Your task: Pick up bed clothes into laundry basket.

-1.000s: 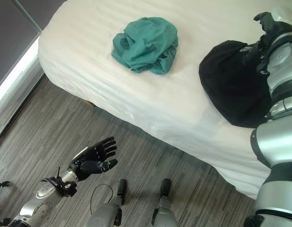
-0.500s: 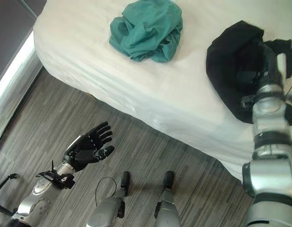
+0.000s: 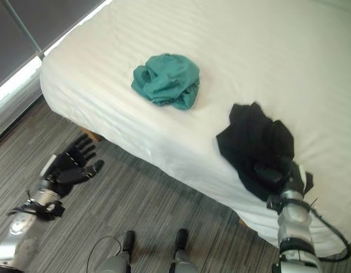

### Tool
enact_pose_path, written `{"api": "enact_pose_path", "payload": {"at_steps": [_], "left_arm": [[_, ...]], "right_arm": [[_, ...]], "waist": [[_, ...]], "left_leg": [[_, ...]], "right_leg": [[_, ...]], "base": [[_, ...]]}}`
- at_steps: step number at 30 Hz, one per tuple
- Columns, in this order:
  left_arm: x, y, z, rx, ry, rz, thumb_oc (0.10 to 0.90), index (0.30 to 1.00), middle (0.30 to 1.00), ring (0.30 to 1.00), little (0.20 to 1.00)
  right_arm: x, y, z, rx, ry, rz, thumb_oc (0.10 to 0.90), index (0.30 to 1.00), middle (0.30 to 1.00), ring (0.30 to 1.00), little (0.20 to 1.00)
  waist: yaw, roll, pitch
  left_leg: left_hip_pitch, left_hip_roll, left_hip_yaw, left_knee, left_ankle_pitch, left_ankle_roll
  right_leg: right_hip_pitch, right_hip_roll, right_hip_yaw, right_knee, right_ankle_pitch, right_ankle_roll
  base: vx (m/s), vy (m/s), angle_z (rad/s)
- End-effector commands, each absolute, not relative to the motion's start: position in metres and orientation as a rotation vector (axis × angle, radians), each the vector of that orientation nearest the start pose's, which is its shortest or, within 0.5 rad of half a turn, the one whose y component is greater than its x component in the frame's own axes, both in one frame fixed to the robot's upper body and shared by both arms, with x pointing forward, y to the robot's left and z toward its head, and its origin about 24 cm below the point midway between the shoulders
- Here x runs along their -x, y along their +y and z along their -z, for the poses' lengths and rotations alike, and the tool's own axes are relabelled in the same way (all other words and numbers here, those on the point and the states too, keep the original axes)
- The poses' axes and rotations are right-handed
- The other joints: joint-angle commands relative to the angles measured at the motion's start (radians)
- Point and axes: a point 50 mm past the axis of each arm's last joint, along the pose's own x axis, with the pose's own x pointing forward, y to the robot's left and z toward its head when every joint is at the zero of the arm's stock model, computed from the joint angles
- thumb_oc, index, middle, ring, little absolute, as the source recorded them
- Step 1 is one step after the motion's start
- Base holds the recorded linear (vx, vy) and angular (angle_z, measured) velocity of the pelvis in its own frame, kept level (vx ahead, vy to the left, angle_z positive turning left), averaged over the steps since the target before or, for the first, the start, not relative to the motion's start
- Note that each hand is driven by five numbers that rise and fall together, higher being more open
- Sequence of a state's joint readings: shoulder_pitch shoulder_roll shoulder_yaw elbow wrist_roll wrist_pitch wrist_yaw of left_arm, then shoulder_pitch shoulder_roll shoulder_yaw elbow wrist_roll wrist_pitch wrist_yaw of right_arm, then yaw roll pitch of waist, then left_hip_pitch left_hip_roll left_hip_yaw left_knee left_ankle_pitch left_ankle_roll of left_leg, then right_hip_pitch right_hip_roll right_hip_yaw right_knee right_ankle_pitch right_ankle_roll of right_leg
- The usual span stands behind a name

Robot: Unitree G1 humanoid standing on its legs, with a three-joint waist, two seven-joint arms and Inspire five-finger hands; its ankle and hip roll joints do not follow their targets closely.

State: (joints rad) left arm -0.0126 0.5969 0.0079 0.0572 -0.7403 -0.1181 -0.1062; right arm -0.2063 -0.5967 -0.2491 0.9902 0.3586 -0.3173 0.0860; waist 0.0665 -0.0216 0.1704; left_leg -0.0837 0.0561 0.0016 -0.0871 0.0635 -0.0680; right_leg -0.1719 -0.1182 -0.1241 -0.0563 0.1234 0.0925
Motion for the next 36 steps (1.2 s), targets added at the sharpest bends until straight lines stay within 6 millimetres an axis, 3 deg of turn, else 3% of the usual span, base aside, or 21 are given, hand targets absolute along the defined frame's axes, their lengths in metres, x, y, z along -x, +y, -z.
{"api": "enact_pose_path", "payload": {"at_steps": [1,2,3,6,7,10,11,12,13,15,16,18,19,20,21,23,26,30,31,32,36], "left_arm": [[-0.281,0.269,-0.19,0.074,-0.638,-0.053,0.8,0.9,0.9,0.9,0.9],[-0.285,0.27,-0.205,0.035,-0.678,-0.081,0.8,0.9,0.9,0.9,0.9],[-0.296,0.267,-0.233,0.034,-0.764,-0.118,0.8,0.9,0.9,0.9,0.9],[-0.301,0.27,-0.241,0.004,-0.773,-0.147,0.8,0.9,0.9,0.9,0.9],[-0.303,0.275,-0.248,-0.092,-0.765,-0.165,0.8,0.9,0.9,0.9,0.9],[-0.321,0.255,-0.237,0.013,-0.711,-0.113,0.8,0.9,0.9,0.9,0.9],[-0.327,0.242,-0.232,0.04,-0.681,-0.064,0.8,0.9,0.9,0.9,0.9],[-0.335,0.225,-0.22,0.091,-0.635,-0.013,0.8,0.9,0.9,0.9,0.9],[-0.343,0.202,-0.219,0.15,-0.619,0.049,0.8,0.9,0.9,0.9,0.9],[-0.354,0.172,-0.22,0.235,-0.594,0.124,0.8,0.9,0.9,0.9,0.9],[-0.357,0.15,-0.23,0.249,-0.604,0.185,0.8,0.9,0.9,0.9,0.9],[-0.36,0.136,-0.229,0.259,-0.581,0.213,0.8,0.9,0.9,0.9,0.9],[-0.362,0.131,-0.234,0.218,-0.589,0.214,0.8,0.9,0.9,0.9,0.9],[-0.362,0.13,-0.237,0.199,-0.599,0.208,0.8,0.9,0.9,0.9,0.9],[-0.362,0.134,-0.238,0.158,-0.604,0.197,0.8,0.9,0.9,0.9,0.9],[-0.361,0.144,-0.236,0.104,-0.608,0.169,0.8,0.9,0.9,0.9,0.9],[-0.36,0.149,-0.235,0.054,-0.607,0.163,0.8,0.9,0.9,0.9,0.9],[-0.354,0.172,-0.237,-0.004,-0.632,0.108,0.8,0.9,0.9,0.9,0.9],[-0.346,0.188,-0.231,-0.044,-0.63,0.077,0.8,0.9,0.9,0.9,0.9],[-0.346,0.188,-0.231,-0.044,-0.629,0.076,0.8,0.9,0.9,0.9,0.9],[-0.327,0.228,-0.223,-0.087,-0.627,0.008,0.8,0.9,0.9,0.9,0.9]], "right_arm": [[-0.027,-0.349,0.124,0.001,1.21,0.518,0.4,0.3,0.3,0.3,0.3],[-0.027,-0.352,0.123,-0.024,1.194,0.552,0.4,0.3,0.3,0.3,0.3],[-0.031,-0.35,0.124,-0.074,1.167,0.6,0.4,0.3,0.3,0.3,0.3],[-0.033,-0.347,0.126,-0.094,1.167,0.617,0.4,0.3,0.3,0.3,0.3],[-0.04,-0.342,0.128,-0.118,1.152,0.602,0.4,0.3,0.3,0.3,0.3],[-0.045,-0.339,0.129,-0.108,1.143,0.589,0.4,0.3,0.3,0.3,0.3],[-0.042,-0.338,0.13,-0.127,1.138,0.615,0.4,0.3,0.3,0.3,0.3],[-0.05,-0.339,0.128,-0.105,1.119,0.606,0.4,0.3,0.3,0.3,0.3],[-0.053,-0.343,0.125,-0.094,1.096,0.607,0.4,0.3,0.3,0.3,0.3],[-0.066,-0.356,0.115,-0.06,1.042,0.644,0.4,0.3,0.3,0.3,0.3],[-0.088,-0.361,0.108,-0.041,0.991,0.654,0.4,0.3,0.3,0.3,0.3],[-0.092,-0.357,0.109,-0.043,0.978,0.635,0.4,0.3,0.3,0.3,0.3],[-0.092,-0.353,0.11,-0.057,0.958,0.618,0.4,0.3,0.3,0.3,0.3],[-0.089,-0.35,0.111,-0.053,0.961,0.604,0.4,0.3,0.3,0.3,0.3],[-0.085,-0.347,0.113,-0.034,0.972,0.574,0.4,0.3,0.3,0.3,0.3],[-0.076,-0.347,0.115,-0.028,1.0,0.579,0.4,0.3,0.3,0.3,0.3],[-0.062,-0.344,0.121,-0.039,1.056,0.593,0.4,0.3,0.3,0.3,0.3],[-0.025,-0.333,0.133,-0.083,1.19,0.599,0.4,0.3,0.3,0.3,0.3],[-0.01,-0.327,0.138,-0.116,1.239,0.611,0.4,0.3,0.3,0.3,0.3],[-0.01,-0.327,0.138,-0.114,1.24,0.611,0.4,0.3,0.3,0.3,0.3],[-0.004,-0.324,0.139,-0.145,1.251,0.606,0.4,0.3,0.3,0.3,0.3]], "waist": [[-0.106,0.093,0.073],[-0.12,0.094,0.074],[-0.162,0.108,0.089],[-0.172,0.116,0.086],[-0.192,0.114,0.068],[-0.235,0.085,0.026],[-0.239,0.096,0.018],[-0.243,0.088,0.008],[-0.241,0.079,0.008],[-0.238,0.047,0.029],[-0.212,0.023,0.051],[-0.204,0.017,0.055],[-0.203,0.019,0.051],[-0.204,0.019,0.051],[-0.201,0.027,0.051],[-0.192,0.026,0.044],[-0.198,0.031,0.029],[-0.187,0.037,-0.003],[-0.173,0.037,-0.006],[-0.174,0.036,-0.007],[-0.148,0.038,-0.021]], "left_leg": [[0.091,-0.038,0.054,0.0,-0.05,-0.006],[0.124,-0.044,0.064,0.0,-0.065,0.006],[0.176,-0.03,0.082,0.0,-0.076,0.022],[0.215,-0.027,0.11,0.0,-0.101,0.022],[0.24,-0.033,0.128,0.0,-0.118,0.012],[0.288,-0.046,0.157,0.0,-0.159,0.002],[0.302,-0.033,0.145,0.008,-0.139,-0.007],[0.29,-0.02,0.151,0.08,-0.117,-0.019],[0.242,0.011,0.182,0.228,-0.056,-0.061],[0.124,0.029,0.166,0.483,0.042,-0.1],[0.033,0.046,0.152,0.611,0.104,-0.116],[-0.013,0.135,0.205,0.586,0.132,-0.11],[-0.037,0.193,0.234,0.479,0.144,-0.112],[-0.023,0.2,0.249,0.403,0.16,-0.119],[-0.014,0.184,0.238,0.236,0.18,-0.123],[-0.012,0.16,0.186,0.141,0.184,-0.125],[0.02,0.139,0.184,0.126,0.165,-0.127],[0.092,0.106,0.22,0.044,0.126,-0.102],[0.103,0.091,0.221,0.016,0.114,-0.095],[0.103,0.091,0.222,0.016,0.114,-0.095],[0.102,0.068,0.218,0.0,0.087,-0.082]], "right_leg": [[-0.004,-0.031,0.125,0.357,-0.107,0.101],[-0.04,-0.033,0.143,0.453,-0.054,0.129],[-0.112,-0.008,0.161,0.608,0.024,0.169],[-0.166,-0.03,0.121,0.653,0.015,0.167],[-0.189,-0.033,0.079,0.566,-0.007,0.161],[-0.177,-0.011,-0.038,0.259,-0.021,0.105],[-0.12,0.005,-0.023,0.241,-0.055,0.091],[-0.066,0.036,-0.001,0.212,-0.067,0.061],[0.01,0.055,-0.007,0.167,-0.089,0.029],[0.073,0.056,-0.008,0.124,-0.097,-0.004],[0.115,0.045,-0.007,0.086,-0.106,-0.026],[0.172,0.045,0.002,0.051,-0.127,-0.033],[0.202,0.038,0.008,0.048,-0.139,-0.03],[0.213,0.04,0.017,0.05,-0.148,-0.028],[0.231,0.047,0.036,0.047,-0.161,-0.02],[0.24,0.043,0.042,0.051,-0.169,-0.011],[0.26,0.041,0.061,0.049,-0.17,0.0],[0.282,0.025,0.067,0.036,-0.175,0.011],[0.284,0.019,0.058,0.032,-0.176,0.016],[0.284,0.018,0.058,0.031,-0.176,0.017],[0.283,0.004,0.036,0.014,-0.169,0.03]], "base": [[0.02,0.107,-0.19],[0.04,0.185,-0.49],[0.01,0.12,-0.5],[0.06,0.082,-0.42],[0.17,0.016,-0.81],[0.3,-0.158,-0.78],[0.24,-0.198,-0.27],[0.24,-0.247,-0.08],[0.21,-0.299,0.26],[0.14,-0.295,0.1],[0.15,-0.244,-0.39],[0.27,-0.101,-0.16],[0.36,0.046,0.19],[0.46,0.12,0.25],[0.37,0.112,0.03],[0.29,0.089,-0.42],[0.2,0.075,-0.44],[0.18,0.093,-0.31],[0.11,0.073,-0.02],[0.09,0.068,-0.07],[0.05,0.049,-0.06]]}}
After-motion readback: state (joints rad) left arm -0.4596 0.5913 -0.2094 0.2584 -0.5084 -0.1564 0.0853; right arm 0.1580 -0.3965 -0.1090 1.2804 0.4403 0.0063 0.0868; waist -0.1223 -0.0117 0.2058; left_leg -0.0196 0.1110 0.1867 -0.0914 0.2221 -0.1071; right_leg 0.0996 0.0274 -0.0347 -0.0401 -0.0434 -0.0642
